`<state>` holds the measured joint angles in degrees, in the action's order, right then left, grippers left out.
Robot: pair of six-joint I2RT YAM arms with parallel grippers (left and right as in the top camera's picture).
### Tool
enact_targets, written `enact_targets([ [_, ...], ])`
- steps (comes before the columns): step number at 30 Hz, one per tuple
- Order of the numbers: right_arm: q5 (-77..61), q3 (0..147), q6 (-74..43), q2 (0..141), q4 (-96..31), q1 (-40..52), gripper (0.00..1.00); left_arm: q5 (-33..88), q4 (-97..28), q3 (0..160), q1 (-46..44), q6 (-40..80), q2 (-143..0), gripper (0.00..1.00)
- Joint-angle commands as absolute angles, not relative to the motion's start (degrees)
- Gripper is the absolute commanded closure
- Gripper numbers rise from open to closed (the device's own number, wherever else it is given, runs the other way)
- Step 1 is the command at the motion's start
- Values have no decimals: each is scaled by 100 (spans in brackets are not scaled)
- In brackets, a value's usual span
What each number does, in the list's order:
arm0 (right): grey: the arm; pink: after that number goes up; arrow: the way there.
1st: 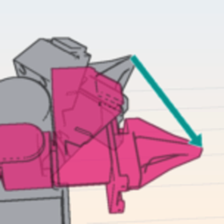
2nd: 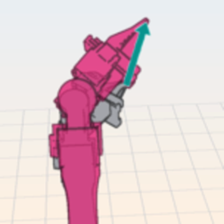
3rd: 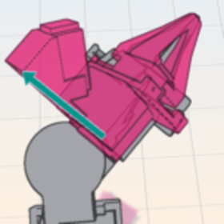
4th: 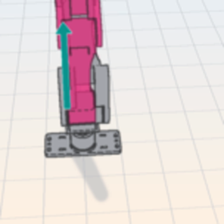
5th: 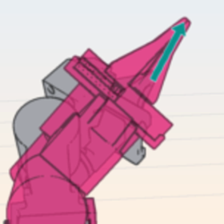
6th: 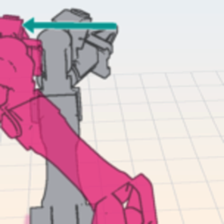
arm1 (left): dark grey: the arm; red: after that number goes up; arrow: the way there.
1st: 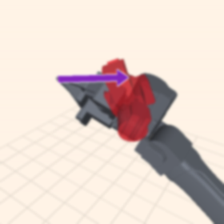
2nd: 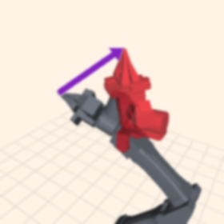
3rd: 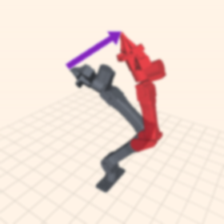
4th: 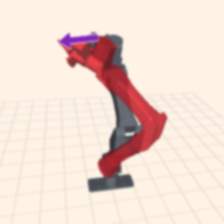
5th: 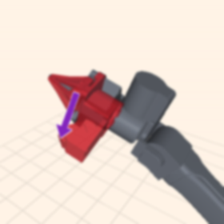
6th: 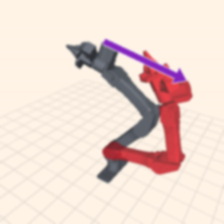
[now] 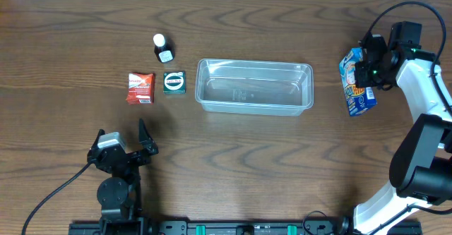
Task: Pack container
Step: 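Reach right gripper to the blue Sudden Fever box and grasp it, then lift the blue box and carry it over the clear container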
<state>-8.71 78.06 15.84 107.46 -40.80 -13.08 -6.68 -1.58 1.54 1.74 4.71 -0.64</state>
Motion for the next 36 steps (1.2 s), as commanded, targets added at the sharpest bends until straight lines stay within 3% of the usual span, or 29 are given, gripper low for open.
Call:
enact_targets([
  [1,-878,7992,1264,10798,-4136,-1343,99,-799,-355,23,198,502,-60,2],
  [13,-969,8877,1341,9876,-5100,-1308,99,-799,-355,23,198,502,-60,2],
  [18,-1288,9336,2211,9214,-5553,-934,99,-799,-355,23,198,504,-60,2],
  [26,-714,9362,3739,8399,-5623,676,99,-799,-355,23,198,502,-60,2],
  [36,740,9325,5339,8698,-5898,2482,99,-799,-355,23,198,502,-60,2],
])
